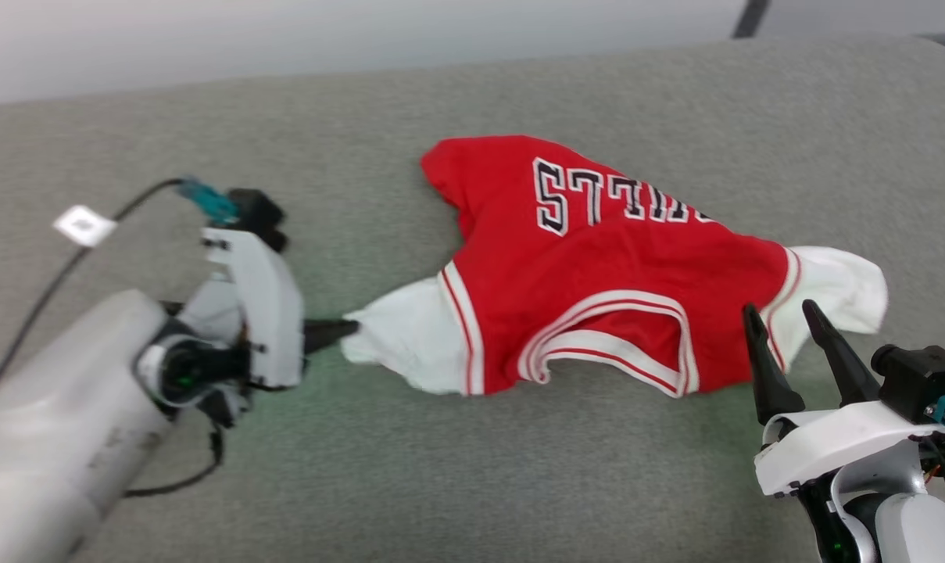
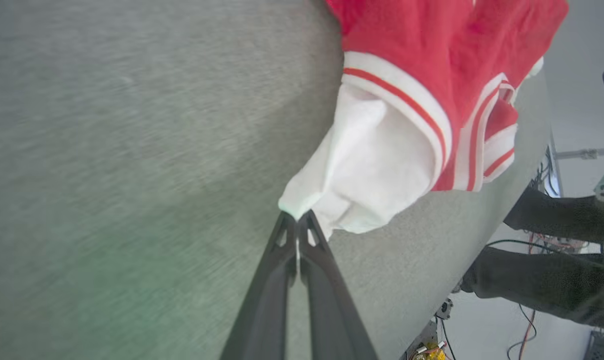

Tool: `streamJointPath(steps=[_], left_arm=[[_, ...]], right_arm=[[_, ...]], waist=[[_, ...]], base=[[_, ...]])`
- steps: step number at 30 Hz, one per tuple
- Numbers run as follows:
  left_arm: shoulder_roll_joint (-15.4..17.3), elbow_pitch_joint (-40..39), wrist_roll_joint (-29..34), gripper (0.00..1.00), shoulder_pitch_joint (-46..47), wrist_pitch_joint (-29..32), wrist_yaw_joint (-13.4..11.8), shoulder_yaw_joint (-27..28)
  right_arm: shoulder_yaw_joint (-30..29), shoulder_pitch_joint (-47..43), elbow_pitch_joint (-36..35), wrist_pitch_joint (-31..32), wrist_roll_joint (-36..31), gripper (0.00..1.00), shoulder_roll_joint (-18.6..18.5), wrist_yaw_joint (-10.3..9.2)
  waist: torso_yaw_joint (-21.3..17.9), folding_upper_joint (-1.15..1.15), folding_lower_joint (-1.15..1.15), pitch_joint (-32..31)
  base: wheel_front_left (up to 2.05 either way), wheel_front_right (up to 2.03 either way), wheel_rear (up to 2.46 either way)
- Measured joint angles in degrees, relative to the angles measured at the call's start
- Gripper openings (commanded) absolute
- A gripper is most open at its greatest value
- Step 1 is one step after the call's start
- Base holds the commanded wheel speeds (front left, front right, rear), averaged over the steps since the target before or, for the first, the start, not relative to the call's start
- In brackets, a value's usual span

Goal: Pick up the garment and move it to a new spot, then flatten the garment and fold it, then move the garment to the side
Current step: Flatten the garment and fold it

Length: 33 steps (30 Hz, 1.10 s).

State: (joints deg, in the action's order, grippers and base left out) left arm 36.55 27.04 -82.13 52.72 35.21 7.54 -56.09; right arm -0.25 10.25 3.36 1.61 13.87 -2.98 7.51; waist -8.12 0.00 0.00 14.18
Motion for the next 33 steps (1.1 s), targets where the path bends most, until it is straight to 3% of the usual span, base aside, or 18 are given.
streamJointPath(steps=[12, 24, 25, 26, 27, 29, 30, 31, 33], left_arm=[[6.7, 6.4, 0.1, 0.0, 0.2, -4.5, 0.0, 1.4], [4.8, 13.3, 3.9, 0.0, -1.2, -9.6, 0.0, -2.0], [4.7, 13.3, 4.1, 0.05, -1.2, -11.2, 0.0, -1.8], [4.6, 13.4, 4.1, 0.29, -1.2, -12.8, 0.0, -1.6], [4.6, 13.5, 4.2, 0.29, -1.2, -14.2, 0.0, -1.6], [4.6, 13.2, 4.6, 0.45, -1.5, -17.3, 0.0, -1.5], [4.7, 13.0, 4.6, 0.85, -1.8, -19.0, 0.0, -1.2], [4.8, 12.7, 4.5, 1.0, -2.1, -20.7, 0.0, -0.9], [4.8, 12.3, 4.4, 1.0, -2.9, -24.1, 0.0, -0.3]], right_arm=[[-1.1, -0.4, -1.5, 2.6, -1.1, 1.0, 0.0, 0.0], [-0.2, -1.5, -3.7, 6.7, -4.0, 1.0, 0.0, 0.0], [0.2, -1.5, -3.9, 7.3, -4.4, 1.0, 0.0, 0.0], [0.6, -1.5, -4.0, 7.8, -4.7, 1.0, 0.0, 0.0], [1.0, -1.5, -4.1, 8.4, -5.4, 1.0, 0.0, 0.0], [2.3, -1.4, -4.3, 9.7, -6.1, 1.0, -0.5, 0.0], [3.2, -1.3, -4.3, 10.5, -6.3, 1.0, -1.3, 0.01], [4.1, -1.3, -4.2, 11.4, -6.4, 1.0, -2.5, 0.0], [6.2, -1.0, -4.1, 13.5, -6.4, 1.0, -5.2, 0.01]], waist=[[4.9, 0.0, 0.01, -2.8], [3.5, 0.0, 0.0, -2.1], [3.4, 0.0, 0.0, -2.0], [3.3, 0.0, 0.0, -2.0], [3.2, 0.0, 0.0, -2.0], [3.1, 0.0, 0.0, -2.1], [3.2, 0.0, 0.0, -2.2], [3.3, 0.0, 0.0, -2.3], [3.6, 0.0, 0.0, -2.6]], base=[[0.0, 0.0, 0.0], [0.0, 0.0, 0.0], [0.0, 0.0, 0.0], [0.0, 0.0, 0.0], [0.0, 0.0, 0.0], [0.0, 0.0, 0.0], [0.0, 0.0, 0.0], [0.0, 0.0, 0.0], [0.0, 0.0, 0.0]])
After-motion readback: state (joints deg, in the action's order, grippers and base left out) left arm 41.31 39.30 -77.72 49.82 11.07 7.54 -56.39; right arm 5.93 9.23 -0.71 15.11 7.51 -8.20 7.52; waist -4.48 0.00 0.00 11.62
